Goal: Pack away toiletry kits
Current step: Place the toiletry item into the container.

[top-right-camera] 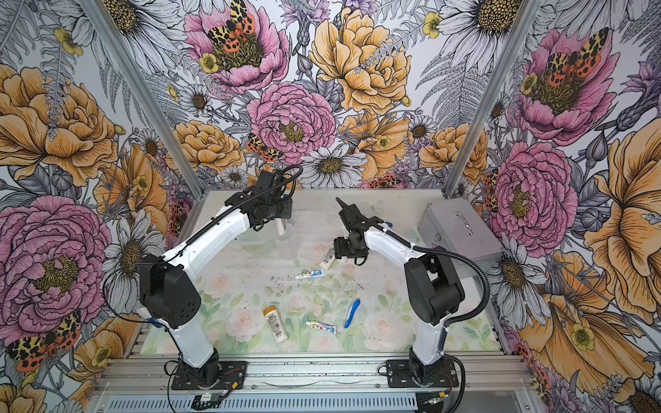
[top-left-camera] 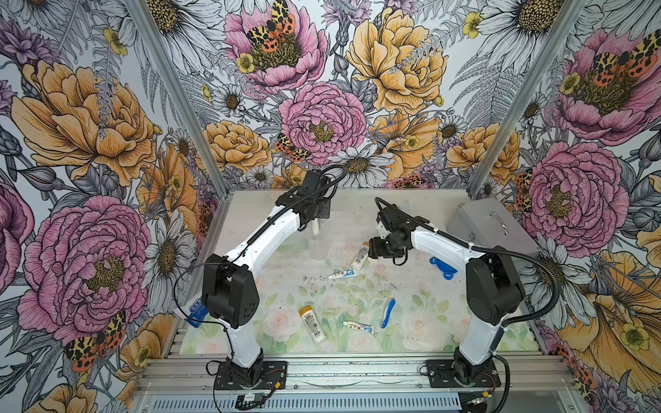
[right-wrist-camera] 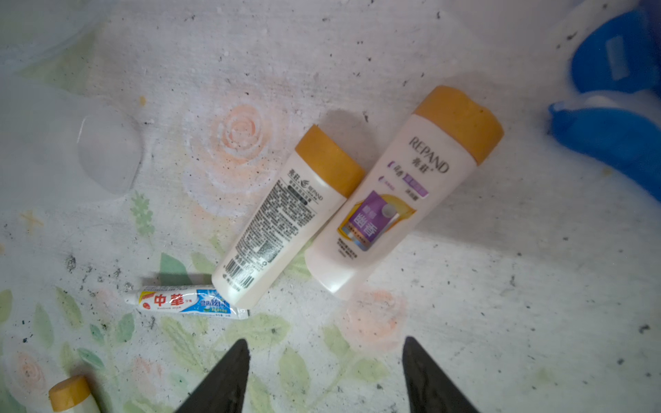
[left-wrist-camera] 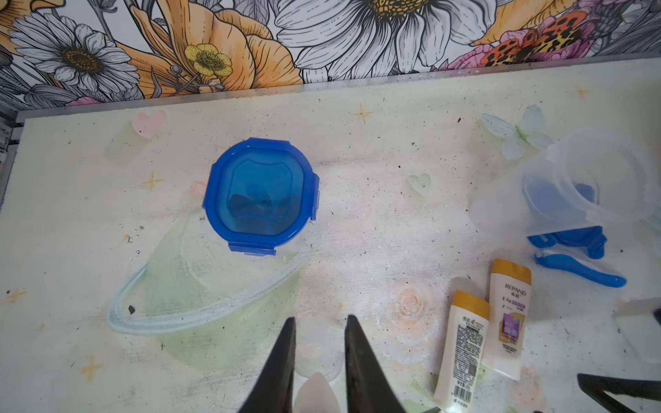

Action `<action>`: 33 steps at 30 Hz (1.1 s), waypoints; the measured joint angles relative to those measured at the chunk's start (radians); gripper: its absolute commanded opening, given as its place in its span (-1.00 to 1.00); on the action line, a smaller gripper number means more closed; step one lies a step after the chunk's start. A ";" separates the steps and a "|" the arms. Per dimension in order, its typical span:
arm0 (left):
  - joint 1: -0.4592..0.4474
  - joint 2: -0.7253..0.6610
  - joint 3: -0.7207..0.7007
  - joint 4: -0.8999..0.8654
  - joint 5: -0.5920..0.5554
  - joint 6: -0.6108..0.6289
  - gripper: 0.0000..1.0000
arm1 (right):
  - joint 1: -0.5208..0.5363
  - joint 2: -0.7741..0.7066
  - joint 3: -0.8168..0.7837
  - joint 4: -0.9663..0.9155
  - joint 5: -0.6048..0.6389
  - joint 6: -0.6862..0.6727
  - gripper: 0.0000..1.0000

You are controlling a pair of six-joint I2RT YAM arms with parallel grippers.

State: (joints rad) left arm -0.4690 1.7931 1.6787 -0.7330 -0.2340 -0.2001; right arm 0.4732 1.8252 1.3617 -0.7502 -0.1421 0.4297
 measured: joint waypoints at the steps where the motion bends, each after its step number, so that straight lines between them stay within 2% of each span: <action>1: 0.000 0.000 -0.008 0.006 -0.002 0.002 -0.89 | -0.004 0.006 0.005 -0.002 0.001 0.000 0.35; 11: -0.013 0.000 -0.076 0.061 -0.013 0.025 -0.71 | -0.016 0.131 0.094 -0.002 0.019 0.008 0.33; 26: -0.016 0.000 -0.109 0.085 -0.013 0.022 -0.27 | 0.037 0.154 0.169 -0.010 0.027 -0.002 0.23; 33: -0.020 0.000 -0.132 0.089 -0.013 0.017 -0.22 | 0.047 0.232 0.208 -0.011 -0.002 -0.004 0.21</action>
State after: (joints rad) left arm -0.4889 1.7931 1.5467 -0.6441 -0.2470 -0.1833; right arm 0.5205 2.0571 1.5700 -0.7609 -0.1440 0.4255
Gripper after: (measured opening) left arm 0.385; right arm 0.607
